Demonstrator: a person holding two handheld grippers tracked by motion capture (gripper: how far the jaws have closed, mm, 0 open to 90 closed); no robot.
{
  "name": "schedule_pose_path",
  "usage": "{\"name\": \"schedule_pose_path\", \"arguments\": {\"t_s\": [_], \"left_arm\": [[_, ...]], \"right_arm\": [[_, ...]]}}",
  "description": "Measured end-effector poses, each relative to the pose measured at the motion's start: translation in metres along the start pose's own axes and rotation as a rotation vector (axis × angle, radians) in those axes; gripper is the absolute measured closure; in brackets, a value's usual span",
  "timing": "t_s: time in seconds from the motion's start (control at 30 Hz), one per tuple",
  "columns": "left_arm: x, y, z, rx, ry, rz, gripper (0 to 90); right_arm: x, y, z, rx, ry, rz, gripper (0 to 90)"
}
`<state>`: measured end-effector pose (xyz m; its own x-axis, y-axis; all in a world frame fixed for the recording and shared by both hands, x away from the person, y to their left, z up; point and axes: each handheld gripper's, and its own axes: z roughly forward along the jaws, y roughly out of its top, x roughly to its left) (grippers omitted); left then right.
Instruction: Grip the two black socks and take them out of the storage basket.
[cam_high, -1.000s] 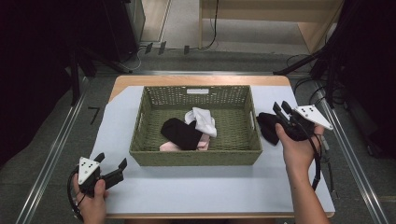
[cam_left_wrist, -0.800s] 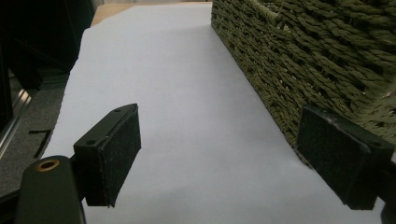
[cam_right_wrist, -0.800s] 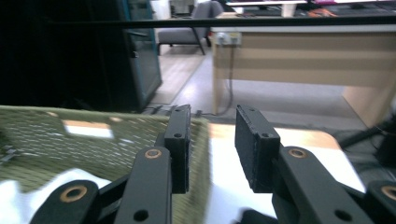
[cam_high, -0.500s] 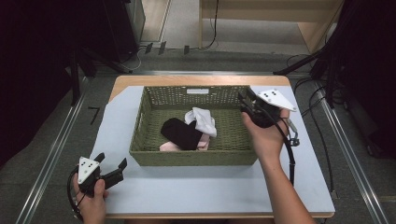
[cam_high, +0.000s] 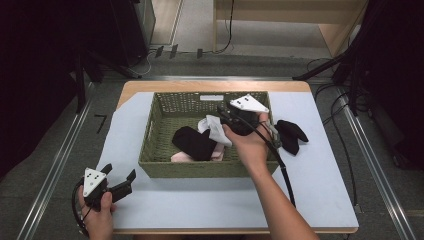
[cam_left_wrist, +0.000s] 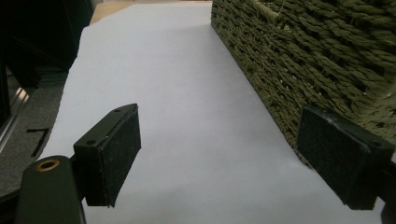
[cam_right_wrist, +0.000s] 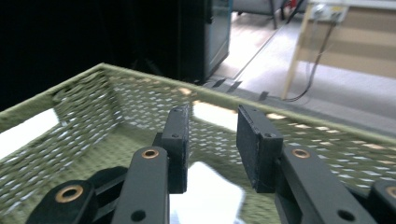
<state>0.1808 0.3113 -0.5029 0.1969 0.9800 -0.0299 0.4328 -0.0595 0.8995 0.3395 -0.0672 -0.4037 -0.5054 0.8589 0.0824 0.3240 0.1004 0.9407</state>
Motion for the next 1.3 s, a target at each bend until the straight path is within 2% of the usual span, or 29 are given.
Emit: {"name": "schedule_pose_path", "arguments": {"t_s": [0.1,0.13,0.2,0.4,0.5,0.6,0.67,0.7,0.87,0.9,0.93,1.03,1.07,1.13,1.2,1.3], "left_arm": [[0.000,0.000,0.000,0.001,-0.002,-0.004,15.4],[0.000,0.000,0.000,0.003,-0.003,-0.003,15.4],[0.000,0.000,0.000,0.005,-0.002,-0.005,15.4],[0.001,0.000,0.001,0.005,-0.003,-0.005,15.4],[0.001,0.000,0.001,0.005,-0.002,-0.006,15.4],[0.001,0.000,0.001,0.006,-0.004,-0.005,15.4],[0.001,0.000,0.001,0.006,-0.004,-0.005,15.4],[0.001,0.000,0.001,0.006,-0.003,-0.006,15.4],[0.000,0.000,0.000,0.006,-0.002,-0.004,15.4],[0.000,0.000,0.000,0.006,-0.002,-0.004,15.4],[0.000,0.000,0.000,0.006,-0.002,-0.003,15.4],[0.000,0.000,0.000,0.006,-0.002,0.000,15.4],[0.000,0.000,0.000,0.006,-0.001,0.001,15.4],[0.000,0.000,0.000,0.007,0.000,0.003,15.4],[0.000,0.000,0.001,0.007,0.000,0.003,15.4],[0.000,0.000,0.001,0.008,0.000,0.003,15.4]], "right_arm": [[0.005,-0.002,0.006,0.014,0.018,0.006,64.5],[0.012,-0.004,0.014,0.056,0.034,-0.011,64.4],[0.017,-0.005,0.020,0.086,0.047,-0.025,64.4],[0.035,-0.010,0.036,0.170,0.140,-0.041,64.0],[0.045,-0.013,0.042,0.206,0.172,-0.069,62.7],[0.052,-0.018,0.049,0.272,0.199,-0.075,59.7],[0.053,-0.020,0.051,0.288,0.199,-0.078,58.4],[0.053,-0.025,0.056,0.348,0.192,-0.075,58.4],[0.046,-0.034,0.065,0.463,0.146,-0.063,52.8],[0.046,-0.034,0.065,0.463,0.146,-0.063,52.8],[0.045,-0.038,0.069,0.517,0.125,-0.065,50.0],[0.044,-0.041,0.071,0.549,0.105,-0.065,50.0],[0.043,-0.042,0.072,0.566,0.092,-0.065,51.2],[0.042,-0.044,0.074,0.598,0.104,-0.076,59.2],[0.043,-0.045,0.073,0.625,0.121,-0.124,70.8],[0.044,-0.043,0.071,0.627,0.158,-0.148,82.2]]}}
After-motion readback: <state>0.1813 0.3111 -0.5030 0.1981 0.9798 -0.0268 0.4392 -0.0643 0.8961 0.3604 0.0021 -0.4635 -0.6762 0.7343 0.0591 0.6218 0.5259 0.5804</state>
